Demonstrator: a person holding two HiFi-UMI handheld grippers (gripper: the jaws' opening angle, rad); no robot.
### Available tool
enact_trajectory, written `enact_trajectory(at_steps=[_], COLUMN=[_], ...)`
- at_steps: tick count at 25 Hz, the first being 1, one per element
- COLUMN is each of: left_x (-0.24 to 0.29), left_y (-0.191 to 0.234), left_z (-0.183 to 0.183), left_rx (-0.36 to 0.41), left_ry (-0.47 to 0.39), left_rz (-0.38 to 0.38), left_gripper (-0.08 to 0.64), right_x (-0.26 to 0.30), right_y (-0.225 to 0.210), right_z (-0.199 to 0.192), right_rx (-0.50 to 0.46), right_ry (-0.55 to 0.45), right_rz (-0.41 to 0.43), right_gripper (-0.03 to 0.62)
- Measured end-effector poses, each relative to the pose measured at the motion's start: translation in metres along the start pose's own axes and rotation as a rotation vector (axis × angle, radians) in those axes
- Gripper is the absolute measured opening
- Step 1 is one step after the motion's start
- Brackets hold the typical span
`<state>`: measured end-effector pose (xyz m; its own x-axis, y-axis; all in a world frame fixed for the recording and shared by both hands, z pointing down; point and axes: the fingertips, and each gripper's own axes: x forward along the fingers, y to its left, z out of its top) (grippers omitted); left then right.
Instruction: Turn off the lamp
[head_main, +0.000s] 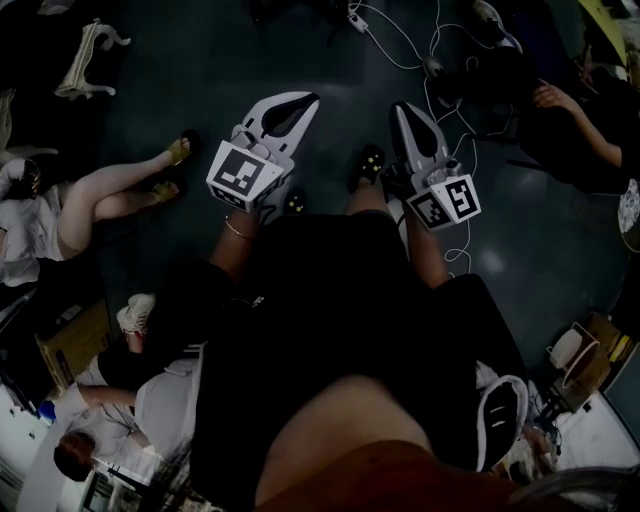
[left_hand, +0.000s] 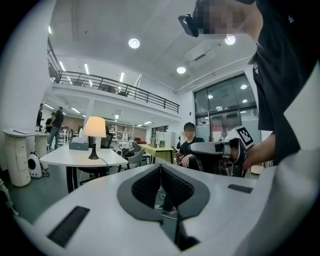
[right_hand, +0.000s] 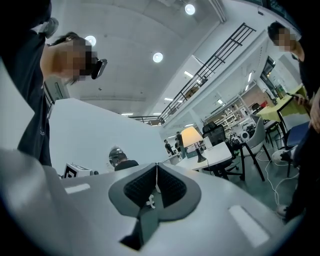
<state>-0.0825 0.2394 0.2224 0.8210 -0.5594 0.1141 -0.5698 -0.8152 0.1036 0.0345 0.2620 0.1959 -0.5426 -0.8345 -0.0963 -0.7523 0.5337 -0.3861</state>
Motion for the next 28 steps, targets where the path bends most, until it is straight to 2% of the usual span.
enact_trajectory(at_steps=[9,16,20,28], left_x=[0.054,0.09,0.126,0.208], left_y=[0.007,0.016,0.011,-0.005], left_z=[0.002,0.017,0.028,0.043], left_rx=[0.009,0.03,0.041,0.067], left_ry=[0.016,0.014,0.003,-0.015], left_rz=[0.072,0.136,0.136,0.123], left_gripper=[0.008,0.008,0.008,0.008], right_x=[0.012,0.023,0.021,0.004], right_y=[-0.063,-0.102,-0.129,-0.204], right_z=[0.017,0.038,0.058,0.087], right_rx=[0.024,0.033,0.036,0.009], right_ry=[0.0,-0.005,-0.015,-0.004], right_rz=[0.052,0.102,0.123,0.112], right_gripper=[0.0,0.0,0.0,0.0])
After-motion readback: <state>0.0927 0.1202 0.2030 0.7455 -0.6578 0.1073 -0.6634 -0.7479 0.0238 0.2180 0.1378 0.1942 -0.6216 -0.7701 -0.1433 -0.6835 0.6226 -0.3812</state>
